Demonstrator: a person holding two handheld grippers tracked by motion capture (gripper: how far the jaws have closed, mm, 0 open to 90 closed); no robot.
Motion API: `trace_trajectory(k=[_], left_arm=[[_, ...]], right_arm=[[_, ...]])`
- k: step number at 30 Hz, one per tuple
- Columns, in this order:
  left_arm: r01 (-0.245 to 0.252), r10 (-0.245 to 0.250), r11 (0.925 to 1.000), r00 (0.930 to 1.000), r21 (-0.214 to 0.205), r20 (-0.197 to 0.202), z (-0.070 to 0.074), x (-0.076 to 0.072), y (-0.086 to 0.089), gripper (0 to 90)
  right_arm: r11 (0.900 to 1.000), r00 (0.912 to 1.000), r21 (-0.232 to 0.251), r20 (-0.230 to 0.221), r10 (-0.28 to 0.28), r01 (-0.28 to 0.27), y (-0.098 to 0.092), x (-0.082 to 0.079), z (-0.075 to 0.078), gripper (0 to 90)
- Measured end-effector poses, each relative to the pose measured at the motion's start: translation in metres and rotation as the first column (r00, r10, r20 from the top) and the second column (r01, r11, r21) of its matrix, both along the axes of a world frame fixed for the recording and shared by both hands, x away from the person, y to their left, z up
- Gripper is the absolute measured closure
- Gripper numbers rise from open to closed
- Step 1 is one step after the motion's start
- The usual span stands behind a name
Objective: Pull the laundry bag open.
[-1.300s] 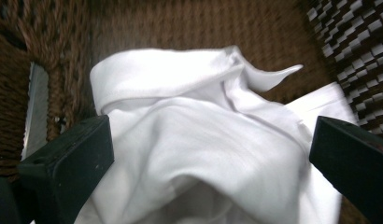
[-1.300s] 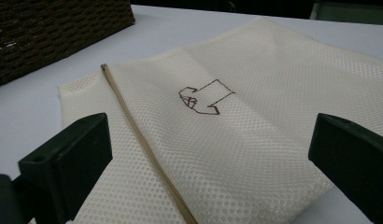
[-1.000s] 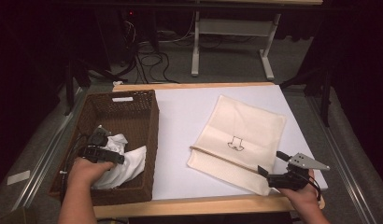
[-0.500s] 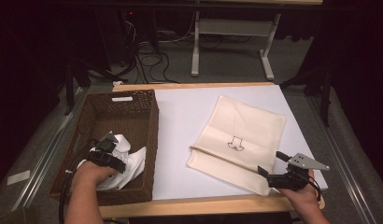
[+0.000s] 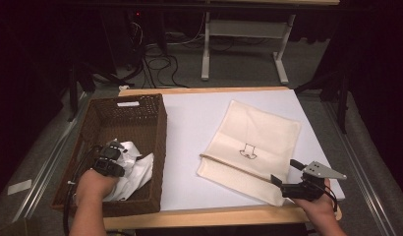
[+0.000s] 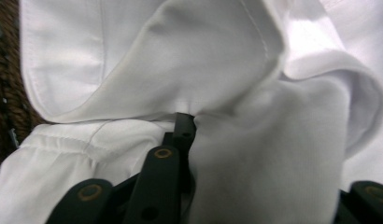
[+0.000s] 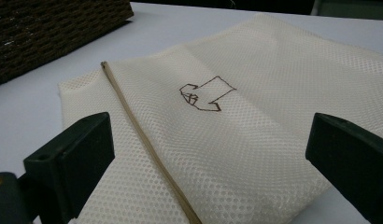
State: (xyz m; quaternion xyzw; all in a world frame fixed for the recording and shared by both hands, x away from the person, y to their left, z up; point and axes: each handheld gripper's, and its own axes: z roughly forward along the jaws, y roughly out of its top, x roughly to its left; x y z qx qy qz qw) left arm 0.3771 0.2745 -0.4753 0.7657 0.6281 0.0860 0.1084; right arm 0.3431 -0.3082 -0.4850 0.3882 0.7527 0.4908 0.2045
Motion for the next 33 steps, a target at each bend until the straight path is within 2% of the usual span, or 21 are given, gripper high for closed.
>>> trace_trajectory(k=[2, 4, 5, 8, 11, 14, 16, 17, 18, 19, 20, 22, 23, 24, 28, 29, 31, 32, 33], left_arm=[[0.002, -0.002, 1.0000, 0.9994, -0.005, 0.034, 0.003, -0.001, 0.000, 77.4], [0.005, -0.004, 0.9998, 0.9964, -0.019, 0.085, 0.008, -0.004, 0.001, 77.9], [0.007, -0.004, 0.9996, 0.9936, -0.026, 0.113, 0.010, -0.006, 0.001, 78.0], [0.017, -0.012, 0.9994, 0.9866, -0.031, 0.162, 0.015, -0.009, 0.001, 78.0], [0.022, -0.011, 0.9987, 0.9735, -0.046, 0.229, 0.021, -0.014, 0.001, 78.2], [0.020, 0.002, 0.9974, 0.9548, -0.069, 0.297, 0.027, -0.019, 0.004, 78.4], [0.021, 0.008, 0.9966, 0.9387, -0.080, 0.345, 0.030, -0.022, 0.005, 78.4], [0.021, 0.008, 0.9966, 0.9387, -0.080, 0.345, 0.030, -0.022, 0.005, 78.5], [0.026, 0.009, 0.9959, 0.9233, -0.086, 0.384, 0.033, -0.025, 0.005, 78.4], [0.026, 0.009, 0.9959, 0.9233, -0.086, 0.384, 0.033, -0.025, 0.005, 78.4], [0.027, 0.014, 0.9956, 0.9018, -0.090, 0.432, 0.037, -0.029, 0.006, 78.4], [0.027, 0.019, 0.9955, 0.8822, -0.090, 0.471, 0.039, -0.033, 0.006, 78.4], [0.027, 0.022, 0.9953, 0.8673, -0.093, 0.497, 0.041, -0.035, 0.006, 78.4], [0.028, 0.025, 0.9951, 0.8579, -0.094, 0.513, 0.042, -0.037, 0.007, 78.4], [0.021, 0.036, 0.9957, 0.8086, -0.090, 0.587, 0.047, -0.045, 0.008, 78.4], [0.018, 0.041, 0.9958, 0.7883, -0.090, 0.614, 0.048, -0.048, 0.009, 78.4], [0.013, 0.049, 0.9959, 0.7556, -0.090, 0.653, 0.051, -0.052, 0.009, 78.4], [0.013, 0.052, 0.9956, 0.7453, -0.093, 0.665, 0.051, -0.054, 0.009, 78.4], [0.012, 0.057, 0.9953, 0.7280, -0.096, 0.683, 0.052, -0.056, 0.010, 78.4]], right_arm=[[1.0000, 1.0000, 0.002, -0.001, -0.001, 0.001, 0.000, 0.000, 0.000, 2.1], [1.0000, 1.0000, 0.004, 0.000, 0.000, 0.000, 0.000, 0.000, 0.001, 2.1], [1.0000, 1.0000, 0.004, 0.000, -0.001, 0.001, -0.001, 0.000, 0.001, 2.1], [1.0000, 1.0000, 0.006, 0.002, -0.003, 0.003, -0.001, 0.000, 0.001, 2.2], [1.0000, 1.0000, 0.008, 0.003, -0.005, 0.004, -0.001, 0.000, 0.001, 2.2], [1.0000, 1.0000, 0.006, 0.006, -0.004, 0.004, -0.002, 0.000, 0.001, 2.2], [1.0000, 1.0000, 0.006, 0.006, -0.006, 0.006, -0.001, 0.000, 0.001, 2.2], [1.0000, 1.0000, 0.005, 0.004, -0.007, 0.007, -0.001, 0.000, 0.001, 2.2], [1.0000, 1.0000, 0.004, 0.004, -0.007, 0.007, -0.001, 0.000, 0.000, 2.2], [1.0000, 1.0000, 0.004, 0.004, -0.007, 0.007, -0.001, 0.000, 0.000, 2.2], [1.0000, 1.0000, 0.003, 0.001, -0.007, 0.007, -0.001, 0.000, 0.000, 2.2], [1.0000, 1.0000, 0.003, 0.000, -0.007, 0.007, -0.001, 0.000, 0.000, 2.3], [1.0000, 1.0000, 0.002, 0.002, -0.005, 0.005, -0.001, 0.000, 0.000, 2.2], [1.0000, 1.0000, 0.003, 0.001, -0.006, 0.006, -0.001, 0.000, 0.000, 2.2], [1.0000, 1.0000, 0.004, 0.002, -0.007, 0.007, -0.001, 0.000, 0.000, 2.3], [0.9999, 0.9999, 0.005, 0.002, -0.010, 0.010, -0.001, 0.000, 0.000, 2.2], [0.9999, 1.0000, 0.006, 0.003, -0.009, 0.009, -0.002, 0.001, -0.001, 2.3], [0.9999, 1.0000, 0.005, 0.003, -0.009, 0.009, -0.002, 0.001, -0.001, 2.2], [0.9999, 0.9999, 0.006, 0.000, -0.011, 0.011, -0.001, 0.001, -0.001, 2.2]])
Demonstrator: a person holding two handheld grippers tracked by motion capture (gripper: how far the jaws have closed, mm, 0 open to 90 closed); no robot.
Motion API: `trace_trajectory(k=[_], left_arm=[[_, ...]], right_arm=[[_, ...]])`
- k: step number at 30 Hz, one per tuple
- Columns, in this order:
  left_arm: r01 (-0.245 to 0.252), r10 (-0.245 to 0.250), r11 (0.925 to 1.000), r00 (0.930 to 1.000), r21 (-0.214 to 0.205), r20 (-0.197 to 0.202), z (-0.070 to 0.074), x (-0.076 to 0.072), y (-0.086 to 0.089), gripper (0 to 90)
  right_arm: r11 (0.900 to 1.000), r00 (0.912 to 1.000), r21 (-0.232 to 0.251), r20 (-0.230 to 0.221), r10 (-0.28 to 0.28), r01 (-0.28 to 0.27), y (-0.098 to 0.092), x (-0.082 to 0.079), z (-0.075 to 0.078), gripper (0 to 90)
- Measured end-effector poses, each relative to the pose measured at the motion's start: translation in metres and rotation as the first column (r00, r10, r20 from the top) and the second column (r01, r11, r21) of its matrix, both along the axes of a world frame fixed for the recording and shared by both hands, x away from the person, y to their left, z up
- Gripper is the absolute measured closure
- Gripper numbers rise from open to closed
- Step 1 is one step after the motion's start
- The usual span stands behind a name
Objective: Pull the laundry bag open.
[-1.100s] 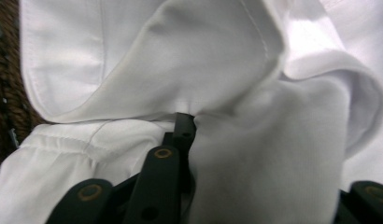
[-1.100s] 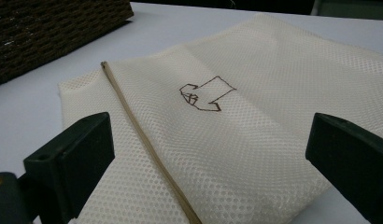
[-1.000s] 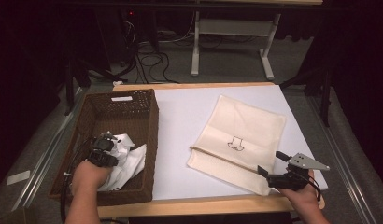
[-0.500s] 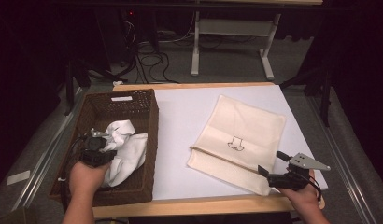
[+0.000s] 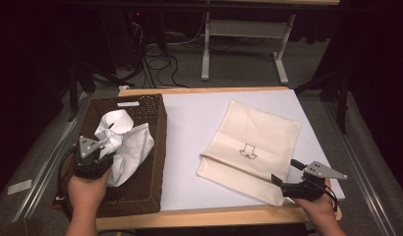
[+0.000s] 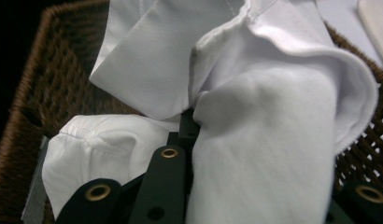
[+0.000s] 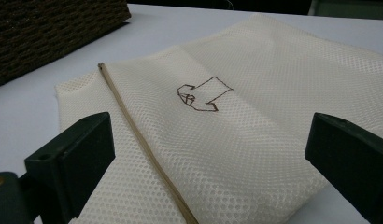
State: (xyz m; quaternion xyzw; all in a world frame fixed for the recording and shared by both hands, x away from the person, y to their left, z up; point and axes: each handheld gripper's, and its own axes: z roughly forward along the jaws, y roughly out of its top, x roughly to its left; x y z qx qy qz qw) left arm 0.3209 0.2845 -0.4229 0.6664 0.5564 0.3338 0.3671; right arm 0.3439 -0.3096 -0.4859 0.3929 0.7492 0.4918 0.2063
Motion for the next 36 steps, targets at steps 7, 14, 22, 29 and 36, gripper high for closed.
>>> trace_trajectory(k=[7, 14, 22, 29, 36], left_arm=[[-0.028, 0.029, 0.9995, 0.9879, -0.012, 0.153, 0.005, -0.015, 0.001, 78.5], [-0.030, 0.042, 0.9985, 0.9572, -0.045, 0.286, 0.012, -0.028, 0.004, 78.4], [-0.036, 0.063, 0.9961, 0.9310, -0.080, 0.360, 0.031, -0.036, 0.001, 78.4], [-0.016, 0.048, 0.9966, 0.9123, -0.081, 0.407, 0.048, -0.037, -0.020, 78.4], [0.006, 0.022, 0.9978, 0.9119, -0.066, 0.410, 0.051, -0.031, -0.041, 78.4]], right_arm=[[1.0000, 1.0000, -0.001, 0.003, -0.001, 0.001, 0.000, 0.000, 0.000, 2.2], [1.0000, 1.0000, 0.000, 0.005, -0.004, 0.004, 0.000, -0.001, 0.000, 2.3], [1.0000, 1.0000, 0.000, 0.007, -0.003, 0.003, 0.000, 0.000, 0.000, 2.2], [1.0000, 1.0000, 0.003, 0.008, -0.003, 0.003, 0.000, -0.001, 0.001, 2.2], [1.0000, 0.9999, 0.005, 0.011, -0.003, 0.003, -0.001, -0.001, 0.001, 2.2]])
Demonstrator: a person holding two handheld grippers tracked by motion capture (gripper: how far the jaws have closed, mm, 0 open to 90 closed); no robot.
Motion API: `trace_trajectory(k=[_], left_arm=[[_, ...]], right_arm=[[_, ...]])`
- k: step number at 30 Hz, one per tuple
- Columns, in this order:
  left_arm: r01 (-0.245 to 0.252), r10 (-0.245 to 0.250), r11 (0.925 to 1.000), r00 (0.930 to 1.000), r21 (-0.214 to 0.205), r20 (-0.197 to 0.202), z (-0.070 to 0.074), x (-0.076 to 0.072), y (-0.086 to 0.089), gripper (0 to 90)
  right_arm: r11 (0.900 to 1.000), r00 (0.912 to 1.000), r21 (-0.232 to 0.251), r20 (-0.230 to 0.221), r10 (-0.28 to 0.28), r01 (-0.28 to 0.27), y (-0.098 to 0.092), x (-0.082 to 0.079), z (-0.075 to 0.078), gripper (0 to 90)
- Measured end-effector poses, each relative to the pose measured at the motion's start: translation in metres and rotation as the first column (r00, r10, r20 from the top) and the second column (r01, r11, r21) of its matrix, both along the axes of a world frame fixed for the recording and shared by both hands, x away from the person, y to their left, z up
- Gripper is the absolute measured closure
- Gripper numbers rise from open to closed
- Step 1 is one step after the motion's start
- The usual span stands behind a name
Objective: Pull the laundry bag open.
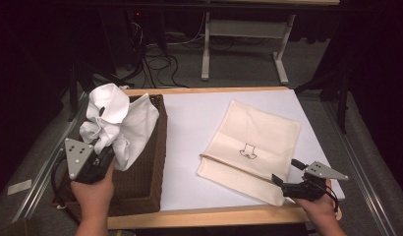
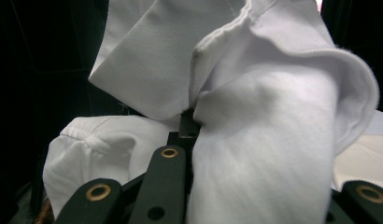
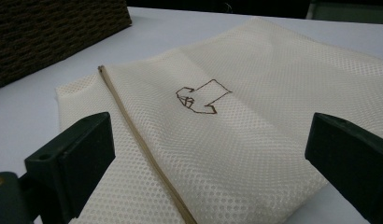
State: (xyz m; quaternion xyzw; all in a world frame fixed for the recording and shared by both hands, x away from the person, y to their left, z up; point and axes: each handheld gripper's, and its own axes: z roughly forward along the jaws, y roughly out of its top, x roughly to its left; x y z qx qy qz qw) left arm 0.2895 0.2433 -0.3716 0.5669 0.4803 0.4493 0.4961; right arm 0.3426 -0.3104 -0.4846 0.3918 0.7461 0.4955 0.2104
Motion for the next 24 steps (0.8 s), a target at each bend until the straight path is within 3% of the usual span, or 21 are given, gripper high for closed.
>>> trace_trajectory(k=[24], left_arm=[[0.089, -0.090, 0.9959, 0.9956, 0.016, 0.027, 0.014, 0.015, -0.065, 78.4]], right_arm=[[1.0000, 1.0000, -0.001, -0.009, 0.001, -0.001, 0.000, 0.000, -0.001, 2.5]])
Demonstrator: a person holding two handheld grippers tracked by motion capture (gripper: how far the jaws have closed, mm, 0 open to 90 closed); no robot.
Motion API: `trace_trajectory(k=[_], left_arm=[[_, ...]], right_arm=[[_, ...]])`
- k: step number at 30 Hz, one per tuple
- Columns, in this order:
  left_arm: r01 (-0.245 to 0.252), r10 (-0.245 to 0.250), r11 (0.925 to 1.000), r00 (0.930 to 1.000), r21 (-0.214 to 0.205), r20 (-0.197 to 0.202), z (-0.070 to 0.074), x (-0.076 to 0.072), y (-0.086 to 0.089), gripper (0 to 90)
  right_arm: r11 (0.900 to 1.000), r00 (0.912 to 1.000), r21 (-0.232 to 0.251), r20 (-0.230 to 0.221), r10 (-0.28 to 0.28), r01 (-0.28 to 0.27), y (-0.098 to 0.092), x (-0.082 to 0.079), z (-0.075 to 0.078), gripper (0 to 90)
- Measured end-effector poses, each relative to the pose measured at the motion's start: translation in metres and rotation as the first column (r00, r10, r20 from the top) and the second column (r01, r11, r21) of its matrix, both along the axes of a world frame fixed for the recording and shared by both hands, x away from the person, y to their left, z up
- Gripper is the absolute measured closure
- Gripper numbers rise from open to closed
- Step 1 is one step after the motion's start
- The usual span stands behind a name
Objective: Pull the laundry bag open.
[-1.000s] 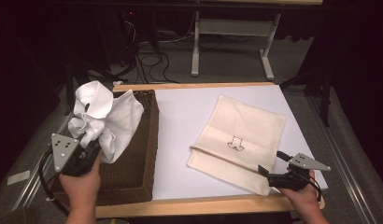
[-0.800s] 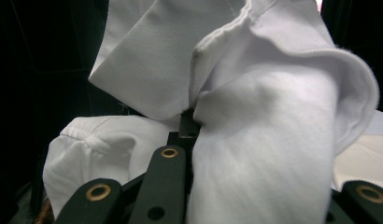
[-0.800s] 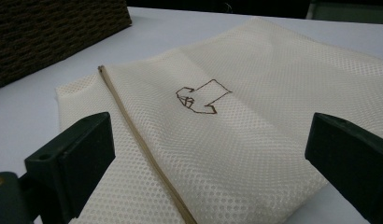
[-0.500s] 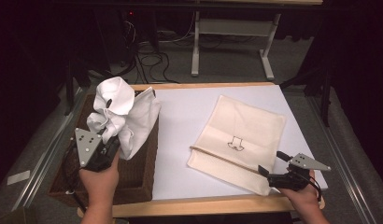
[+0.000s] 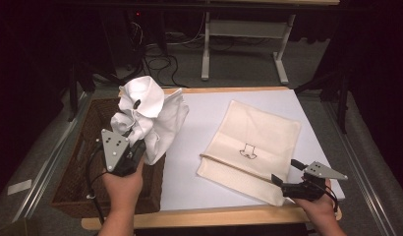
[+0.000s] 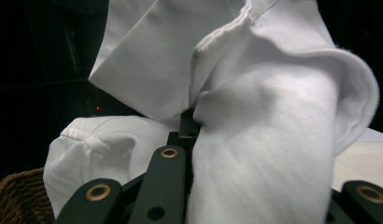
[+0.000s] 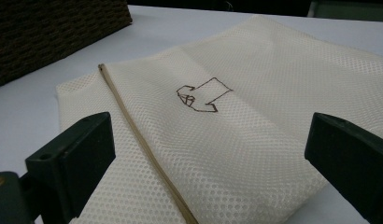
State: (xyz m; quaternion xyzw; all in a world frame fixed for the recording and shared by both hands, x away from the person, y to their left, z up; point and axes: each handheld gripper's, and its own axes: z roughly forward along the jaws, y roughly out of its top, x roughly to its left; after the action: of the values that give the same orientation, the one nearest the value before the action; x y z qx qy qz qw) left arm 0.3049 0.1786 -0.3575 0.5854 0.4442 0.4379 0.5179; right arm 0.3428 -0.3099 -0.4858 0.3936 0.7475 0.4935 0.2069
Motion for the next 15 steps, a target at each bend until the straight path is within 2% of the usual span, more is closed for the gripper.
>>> trace_trajectory(k=[1, 6, 7, 15], left_arm=[[0.012, -0.012, 0.9999, 0.9999, 0.000, 0.005, 0.002, 0.001, -0.007, 78.4], [0.033, -0.033, 0.9995, 0.9994, 0.004, 0.006, 0.003, 0.003, -0.021, 78.4], [0.048, -0.048, 0.9988, 0.9988, 0.005, 0.007, 0.003, 0.004, -0.030, 78.4], [0.097, -0.097, 0.9953, 0.9953, 0.009, 0.001, 0.004, 0.007, -0.058, 78.4]], right_arm=[[1.0000, 1.0000, 0.001, 0.002, 0.001, -0.001, 0.000, 0.000, 0.000, 2.5], [1.0000, 1.0000, 0.002, 0.002, 0.002, -0.002, 0.000, 0.000, 0.000, 2.5], [1.0000, 1.0000, 0.000, 0.007, 0.003, -0.003, -0.001, 0.000, 0.000, 2.5], [1.0000, 1.0000, 0.002, 0.009, 0.004, -0.004, -0.001, 0.000, 0.001, 2.5]])
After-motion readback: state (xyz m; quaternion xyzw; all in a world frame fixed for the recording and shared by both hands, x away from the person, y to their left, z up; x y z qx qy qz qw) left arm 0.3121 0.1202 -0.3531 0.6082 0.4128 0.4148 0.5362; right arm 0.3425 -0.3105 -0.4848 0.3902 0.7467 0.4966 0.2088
